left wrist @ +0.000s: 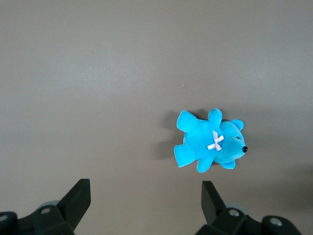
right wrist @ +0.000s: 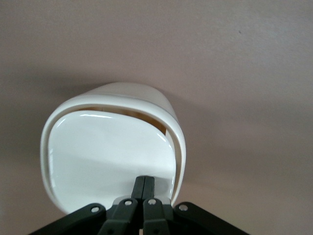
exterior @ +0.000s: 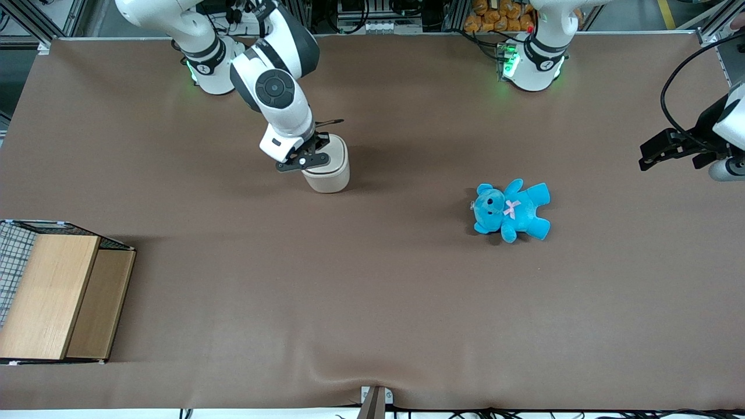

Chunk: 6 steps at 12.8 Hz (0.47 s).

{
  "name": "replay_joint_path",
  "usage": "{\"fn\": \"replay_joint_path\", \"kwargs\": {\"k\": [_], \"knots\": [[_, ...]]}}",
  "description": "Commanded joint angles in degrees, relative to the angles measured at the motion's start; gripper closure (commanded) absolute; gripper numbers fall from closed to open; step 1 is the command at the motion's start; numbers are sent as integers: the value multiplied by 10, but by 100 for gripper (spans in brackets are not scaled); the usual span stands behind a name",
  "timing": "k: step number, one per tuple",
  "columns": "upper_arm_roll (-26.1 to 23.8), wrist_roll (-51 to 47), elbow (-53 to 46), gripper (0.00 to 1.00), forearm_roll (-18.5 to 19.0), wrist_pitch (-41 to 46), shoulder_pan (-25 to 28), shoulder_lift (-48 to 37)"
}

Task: Open trash can with right arm
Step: 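Lower the right gripper and grasp the lid's rim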

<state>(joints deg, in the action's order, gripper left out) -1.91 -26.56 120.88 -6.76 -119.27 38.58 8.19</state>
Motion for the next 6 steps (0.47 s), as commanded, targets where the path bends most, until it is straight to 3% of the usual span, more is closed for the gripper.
{"fn": "replay_joint_path", "kwargs": {"k": [1,3,6], "knots": [[5,-19,-54,100,-9,47,4,3],[5,-21,-81,100,-14,68,4,7],[6,-34,-132,100,-60,115,4,7]]}}
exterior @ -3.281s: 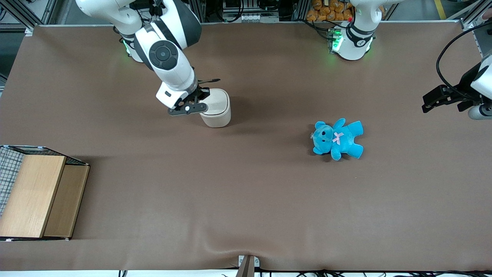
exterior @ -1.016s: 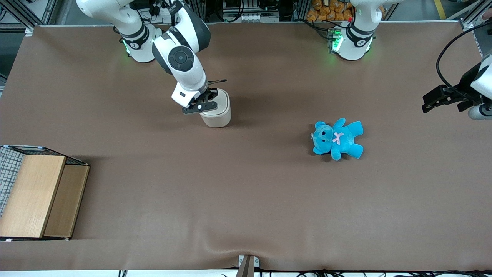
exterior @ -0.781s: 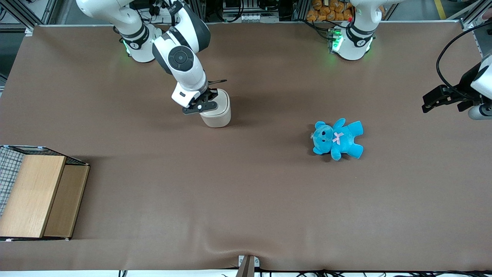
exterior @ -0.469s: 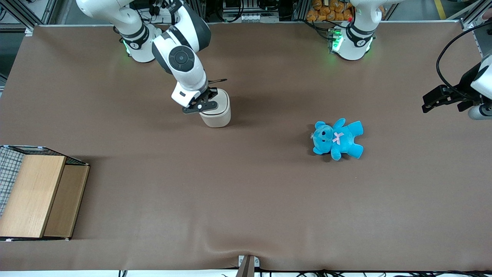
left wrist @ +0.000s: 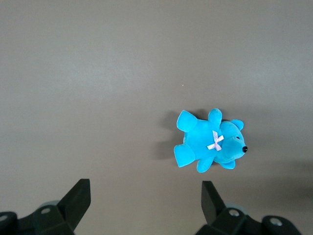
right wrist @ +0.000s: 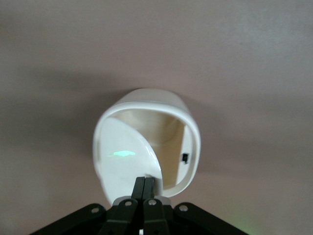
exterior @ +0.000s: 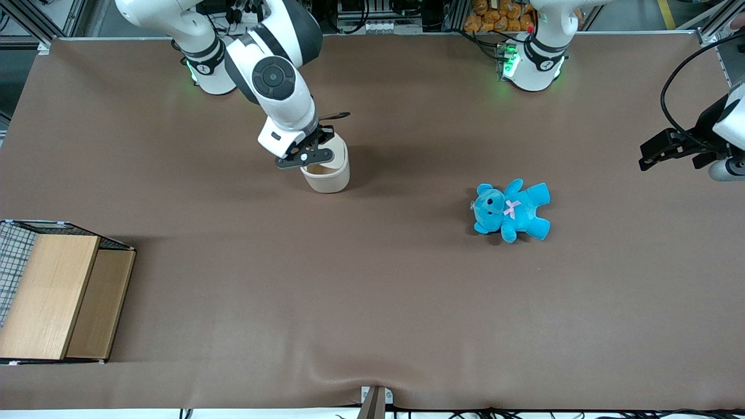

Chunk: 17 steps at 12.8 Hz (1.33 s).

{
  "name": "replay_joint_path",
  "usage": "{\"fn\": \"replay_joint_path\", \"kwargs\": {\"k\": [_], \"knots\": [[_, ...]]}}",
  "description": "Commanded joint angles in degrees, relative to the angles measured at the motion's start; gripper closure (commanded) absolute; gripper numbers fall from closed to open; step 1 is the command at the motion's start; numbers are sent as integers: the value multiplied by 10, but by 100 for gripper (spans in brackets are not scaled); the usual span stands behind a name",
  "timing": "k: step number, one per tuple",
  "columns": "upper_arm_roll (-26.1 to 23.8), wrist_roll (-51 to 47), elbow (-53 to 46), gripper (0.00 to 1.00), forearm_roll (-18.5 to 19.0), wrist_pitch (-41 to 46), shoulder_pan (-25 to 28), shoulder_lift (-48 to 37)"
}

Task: Open trash can with right arm
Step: 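Pull the lid back with the right gripper, swinging it open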

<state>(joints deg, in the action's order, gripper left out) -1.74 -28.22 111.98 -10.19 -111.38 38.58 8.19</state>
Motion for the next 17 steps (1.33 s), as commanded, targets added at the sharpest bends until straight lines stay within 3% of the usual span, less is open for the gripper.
{"fn": "replay_joint_path", "kwargs": {"k": [1,5,6,7,8,13,17], "knots": [[3,-26,-63,100,-26,53,4,9],[2,-52,-96,100,-70,59,-2,9],[0,-67,-103,71,-76,63,-17,9],[-7,-80,-111,27,-78,81,-31,9],[-17,-79,-125,0,-77,106,-58,9],[-96,-67,-152,0,-75,122,-187,9],[-111,20,-178,0,-75,186,-284,9]]}}
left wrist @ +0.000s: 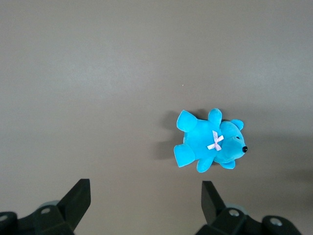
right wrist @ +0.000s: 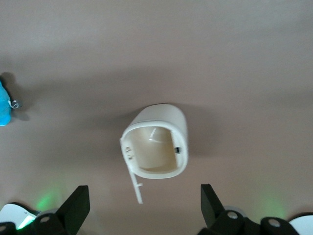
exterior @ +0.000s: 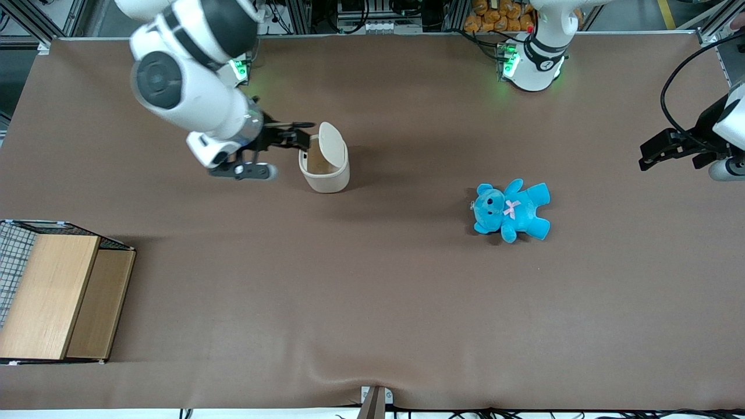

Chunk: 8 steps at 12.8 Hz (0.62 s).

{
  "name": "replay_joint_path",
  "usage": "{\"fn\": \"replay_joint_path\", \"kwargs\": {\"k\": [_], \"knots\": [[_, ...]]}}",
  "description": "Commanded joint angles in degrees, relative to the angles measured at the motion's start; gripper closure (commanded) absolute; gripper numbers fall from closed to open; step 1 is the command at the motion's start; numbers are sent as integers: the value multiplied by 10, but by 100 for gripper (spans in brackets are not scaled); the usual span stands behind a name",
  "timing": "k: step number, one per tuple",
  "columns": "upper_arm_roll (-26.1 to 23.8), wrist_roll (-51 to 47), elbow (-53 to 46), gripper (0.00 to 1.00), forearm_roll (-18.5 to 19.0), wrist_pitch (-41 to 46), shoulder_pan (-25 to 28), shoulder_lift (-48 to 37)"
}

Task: Open trash can with right arm
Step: 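Pull the lid back with the right gripper, swinging it open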

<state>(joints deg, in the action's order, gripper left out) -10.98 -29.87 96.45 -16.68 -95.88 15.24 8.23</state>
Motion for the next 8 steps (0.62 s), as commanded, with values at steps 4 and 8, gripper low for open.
{"fn": "replay_joint_path", "kwargs": {"k": [4,8], "knots": [[-18,58,-26,0,-5,62,-125,9],[-18,80,-31,0,65,63,-147,6]]}}
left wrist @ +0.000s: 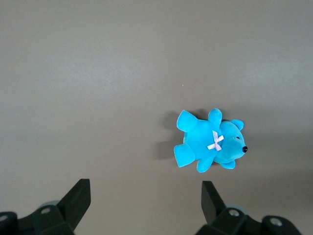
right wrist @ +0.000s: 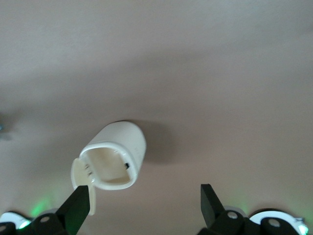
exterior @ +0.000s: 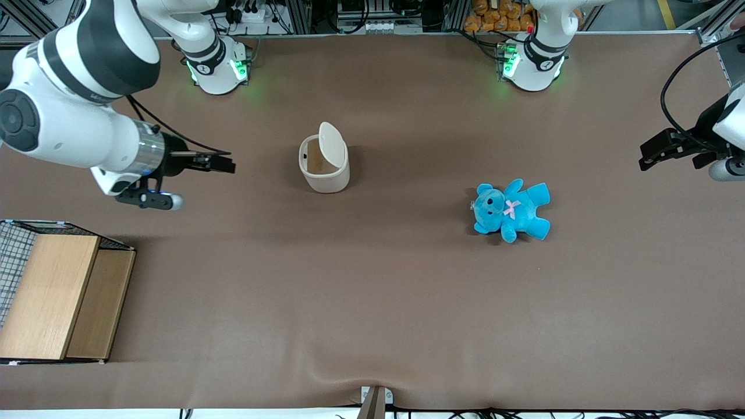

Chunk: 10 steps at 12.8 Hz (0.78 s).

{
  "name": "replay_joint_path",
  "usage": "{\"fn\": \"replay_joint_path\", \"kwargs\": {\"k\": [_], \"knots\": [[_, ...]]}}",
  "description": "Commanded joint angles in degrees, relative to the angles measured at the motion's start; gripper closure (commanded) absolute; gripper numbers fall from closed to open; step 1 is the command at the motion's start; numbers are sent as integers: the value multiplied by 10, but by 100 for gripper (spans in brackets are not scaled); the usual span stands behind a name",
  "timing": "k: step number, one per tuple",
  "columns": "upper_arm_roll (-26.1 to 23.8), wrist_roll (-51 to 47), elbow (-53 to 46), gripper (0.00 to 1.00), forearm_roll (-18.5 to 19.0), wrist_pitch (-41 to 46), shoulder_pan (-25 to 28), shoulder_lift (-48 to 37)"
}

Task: Open trash can with right arm

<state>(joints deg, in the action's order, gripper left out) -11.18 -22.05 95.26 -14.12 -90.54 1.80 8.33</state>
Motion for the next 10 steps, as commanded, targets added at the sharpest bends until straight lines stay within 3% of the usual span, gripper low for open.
{"fn": "replay_joint_path", "kwargs": {"k": [1,4,10], "knots": [[-17,2,-24,0,58,10,-14,5],[-19,22,-27,0,61,17,-45,-2],[-4,39,-35,0,66,44,-58,-51]]}}
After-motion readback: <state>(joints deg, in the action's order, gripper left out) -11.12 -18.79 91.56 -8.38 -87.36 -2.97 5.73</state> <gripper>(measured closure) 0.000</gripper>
